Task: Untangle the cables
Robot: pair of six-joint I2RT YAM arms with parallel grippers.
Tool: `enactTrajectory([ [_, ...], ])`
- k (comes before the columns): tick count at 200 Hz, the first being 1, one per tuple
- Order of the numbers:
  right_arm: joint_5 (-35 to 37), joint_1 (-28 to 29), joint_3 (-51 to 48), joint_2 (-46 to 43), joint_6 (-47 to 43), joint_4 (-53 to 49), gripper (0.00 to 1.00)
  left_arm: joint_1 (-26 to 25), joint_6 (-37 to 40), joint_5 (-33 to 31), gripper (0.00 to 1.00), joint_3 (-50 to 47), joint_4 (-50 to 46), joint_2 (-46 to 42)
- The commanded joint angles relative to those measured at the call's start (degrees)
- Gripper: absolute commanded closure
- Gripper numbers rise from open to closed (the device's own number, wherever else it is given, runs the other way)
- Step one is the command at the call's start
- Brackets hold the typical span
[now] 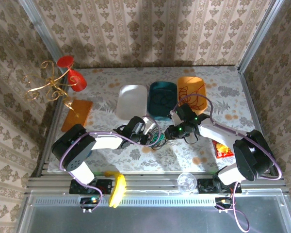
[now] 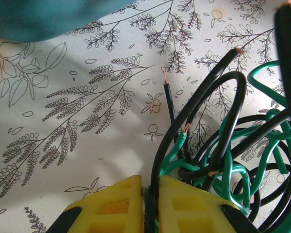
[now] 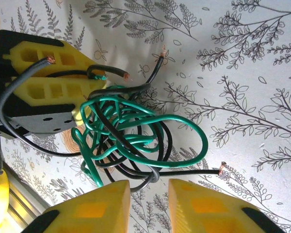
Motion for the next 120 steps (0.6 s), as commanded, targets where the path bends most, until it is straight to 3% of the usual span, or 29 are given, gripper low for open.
enactTrajectory([
  [1, -3.5, -0.2, -0.7, 0.5, -1.1, 0.0, 0.73, 0.3, 0.9, -0.6, 0.87, 0.6, -2.2, 1.7],
  [120, -3.4, -2.5, 2.4, 10.3, 0.8, 7.9, 0.71, 0.3, 1.2, -0.3, 0.87, 1.1, -3.3, 1.6],
])
